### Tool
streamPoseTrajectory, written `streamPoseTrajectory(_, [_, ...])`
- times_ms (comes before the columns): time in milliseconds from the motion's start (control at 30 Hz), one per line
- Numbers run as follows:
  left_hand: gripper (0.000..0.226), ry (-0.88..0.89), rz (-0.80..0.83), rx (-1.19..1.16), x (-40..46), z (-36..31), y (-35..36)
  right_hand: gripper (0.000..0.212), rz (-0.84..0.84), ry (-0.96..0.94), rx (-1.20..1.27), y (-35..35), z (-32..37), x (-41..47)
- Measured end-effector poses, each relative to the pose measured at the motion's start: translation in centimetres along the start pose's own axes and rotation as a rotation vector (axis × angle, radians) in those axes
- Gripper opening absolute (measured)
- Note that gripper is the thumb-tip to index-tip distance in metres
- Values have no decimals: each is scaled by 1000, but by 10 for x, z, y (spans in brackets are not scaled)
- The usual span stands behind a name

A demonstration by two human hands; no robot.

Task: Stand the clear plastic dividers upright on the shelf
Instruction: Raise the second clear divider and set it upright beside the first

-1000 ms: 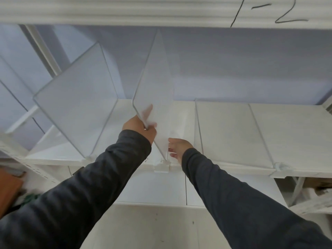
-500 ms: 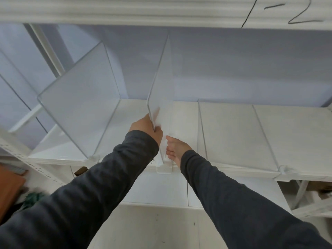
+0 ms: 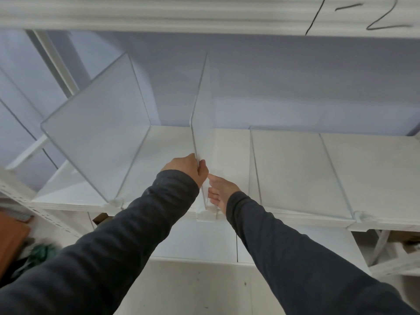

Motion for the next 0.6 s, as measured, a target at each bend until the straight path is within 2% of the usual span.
streamPoseTrajectory(300, [40,17,3,66,6,-1,2,42,25,23,24,-2,-1,0])
streamPoseTrajectory(600, [49,18,-62,76,2,1,12,41,76,4,71,-4,2,-5])
Point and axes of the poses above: each hand's wrist, its own x-axis towards the middle knuckle, its own y-axis out of the palm, z = x × y, the point moved 7 cm from there along x, towards the middle knuckle, and after that the axes turned 10 degrees about y, right-handed, at the moved point
